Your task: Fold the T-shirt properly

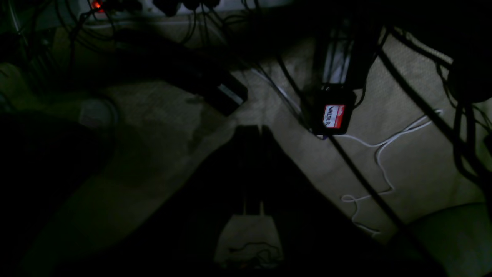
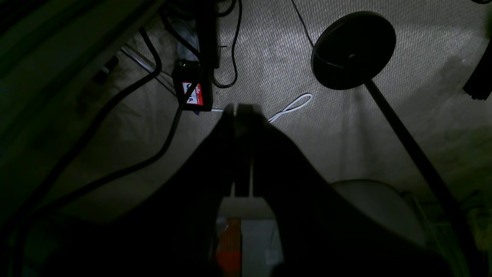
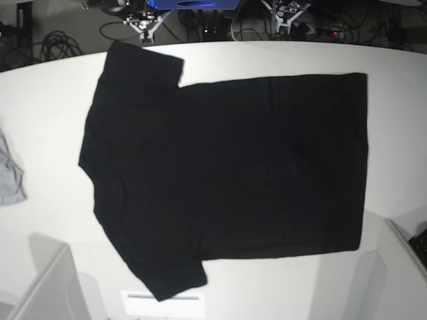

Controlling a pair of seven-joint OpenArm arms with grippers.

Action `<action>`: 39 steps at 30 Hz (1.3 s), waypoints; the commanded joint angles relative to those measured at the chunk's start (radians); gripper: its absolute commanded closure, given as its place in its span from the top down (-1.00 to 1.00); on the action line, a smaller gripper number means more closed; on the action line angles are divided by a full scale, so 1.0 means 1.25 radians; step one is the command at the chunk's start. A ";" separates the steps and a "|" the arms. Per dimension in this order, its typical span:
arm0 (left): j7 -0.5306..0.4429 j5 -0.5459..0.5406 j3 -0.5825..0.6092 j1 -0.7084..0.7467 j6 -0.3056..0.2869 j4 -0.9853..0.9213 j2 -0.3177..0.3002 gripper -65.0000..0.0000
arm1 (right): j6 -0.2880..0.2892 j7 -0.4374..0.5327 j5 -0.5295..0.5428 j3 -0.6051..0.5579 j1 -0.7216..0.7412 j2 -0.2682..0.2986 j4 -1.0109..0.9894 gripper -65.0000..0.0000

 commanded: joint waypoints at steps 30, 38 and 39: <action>0.004 -0.004 -0.007 0.000 0.006 0.004 -0.001 -0.78 | -0.006 -0.009 0.007 0.002 -0.031 0.004 -0.004 -1.00; 0.002 0.004 0.002 0.002 0.006 0.006 -0.001 0.56 | -0.006 -0.012 0.007 0.002 -0.032 0.004 -0.004 -1.00; 0.001 0.001 0.002 0.002 0.006 0.006 -0.001 0.62 | -0.006 -0.012 0.007 0.002 -0.032 0.004 -0.004 -1.00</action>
